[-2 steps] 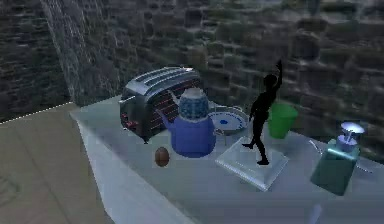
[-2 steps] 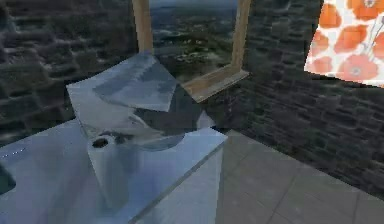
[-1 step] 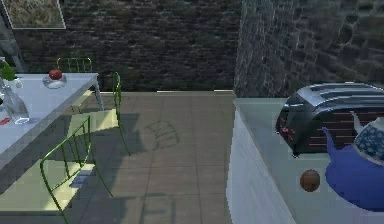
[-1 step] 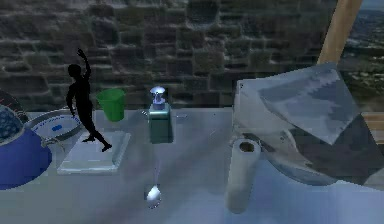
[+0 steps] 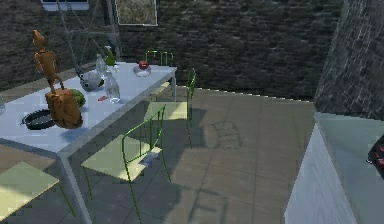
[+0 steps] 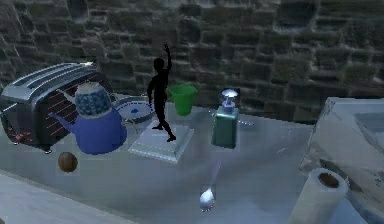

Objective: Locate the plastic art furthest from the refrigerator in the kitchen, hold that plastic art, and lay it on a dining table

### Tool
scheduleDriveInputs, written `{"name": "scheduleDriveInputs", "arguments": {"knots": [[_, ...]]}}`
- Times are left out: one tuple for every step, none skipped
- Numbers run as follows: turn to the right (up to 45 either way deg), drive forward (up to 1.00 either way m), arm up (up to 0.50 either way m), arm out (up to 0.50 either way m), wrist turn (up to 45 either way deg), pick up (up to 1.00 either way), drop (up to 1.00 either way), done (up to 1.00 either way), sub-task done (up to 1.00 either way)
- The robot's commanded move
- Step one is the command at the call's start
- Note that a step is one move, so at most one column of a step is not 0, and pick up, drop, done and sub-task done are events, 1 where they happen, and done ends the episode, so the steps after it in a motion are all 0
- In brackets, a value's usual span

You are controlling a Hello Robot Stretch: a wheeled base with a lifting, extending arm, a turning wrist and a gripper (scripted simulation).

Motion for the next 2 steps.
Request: {"name": "scheduleDriveInputs", "arguments": {"knots": [[0.0, 0.0, 0.5, 0.0, 0.0, 0.0, 0.0, 0.0, 0.0], [0.0, 0.0, 0.38, 0.0, 0.0, 0.0, 0.0, 0.0, 0.0]]}}
